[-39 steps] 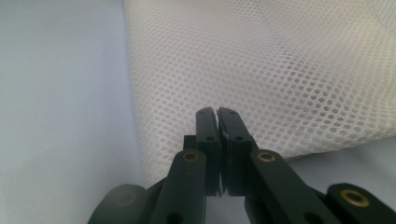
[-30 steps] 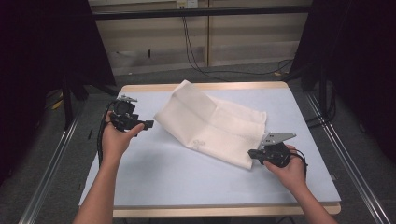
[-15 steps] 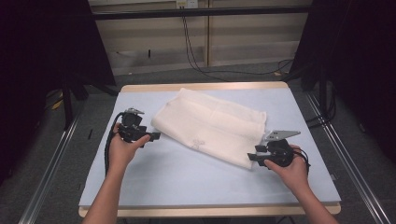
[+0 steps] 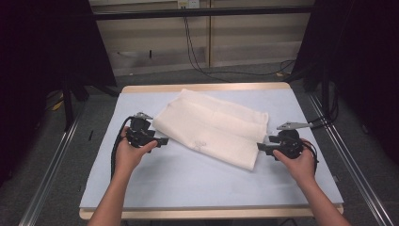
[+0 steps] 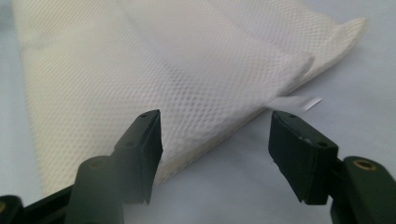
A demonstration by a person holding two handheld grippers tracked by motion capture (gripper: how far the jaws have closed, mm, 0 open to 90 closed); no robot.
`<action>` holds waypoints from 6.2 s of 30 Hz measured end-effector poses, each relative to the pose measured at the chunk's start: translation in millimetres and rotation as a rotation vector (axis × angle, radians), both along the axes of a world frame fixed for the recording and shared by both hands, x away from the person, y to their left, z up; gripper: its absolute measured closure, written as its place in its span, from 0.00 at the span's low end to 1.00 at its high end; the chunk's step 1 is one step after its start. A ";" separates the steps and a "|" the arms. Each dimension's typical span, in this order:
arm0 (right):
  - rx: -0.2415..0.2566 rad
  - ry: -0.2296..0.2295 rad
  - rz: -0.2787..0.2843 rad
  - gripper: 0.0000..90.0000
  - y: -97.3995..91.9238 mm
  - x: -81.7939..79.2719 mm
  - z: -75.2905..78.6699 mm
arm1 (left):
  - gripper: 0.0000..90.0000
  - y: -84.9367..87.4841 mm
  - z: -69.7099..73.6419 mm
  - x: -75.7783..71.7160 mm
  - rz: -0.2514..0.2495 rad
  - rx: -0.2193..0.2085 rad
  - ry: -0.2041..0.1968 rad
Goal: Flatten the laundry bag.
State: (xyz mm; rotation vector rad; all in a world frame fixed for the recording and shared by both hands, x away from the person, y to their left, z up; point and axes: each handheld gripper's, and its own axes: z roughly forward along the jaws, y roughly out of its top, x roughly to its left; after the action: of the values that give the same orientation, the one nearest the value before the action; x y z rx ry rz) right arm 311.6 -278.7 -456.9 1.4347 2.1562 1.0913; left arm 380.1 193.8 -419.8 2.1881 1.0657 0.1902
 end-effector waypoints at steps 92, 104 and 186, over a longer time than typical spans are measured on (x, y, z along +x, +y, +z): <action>-0.075 -0.207 0.506 0.96 95.9 -49.5 0.5 | 0.29 -140.3 2.2 -1.1 -0.195 -0.087 0.025; -0.072 -0.207 0.510 0.96 97.2 -49.2 -0.7 | 0.42 -154.6 -8.3 2.8 -0.195 -0.092 0.082; -0.157 -0.002 0.106 1.00 12.9 9.8 -4.1 | 0.96 -117.0 -22.6 -69.8 -0.295 -0.137 0.010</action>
State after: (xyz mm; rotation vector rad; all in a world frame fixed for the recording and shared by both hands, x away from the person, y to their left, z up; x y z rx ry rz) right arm 321.4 -265.8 -461.0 1.2630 2.2838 0.9340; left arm 310.4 76.8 -442.4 2.1910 0.7268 -0.0259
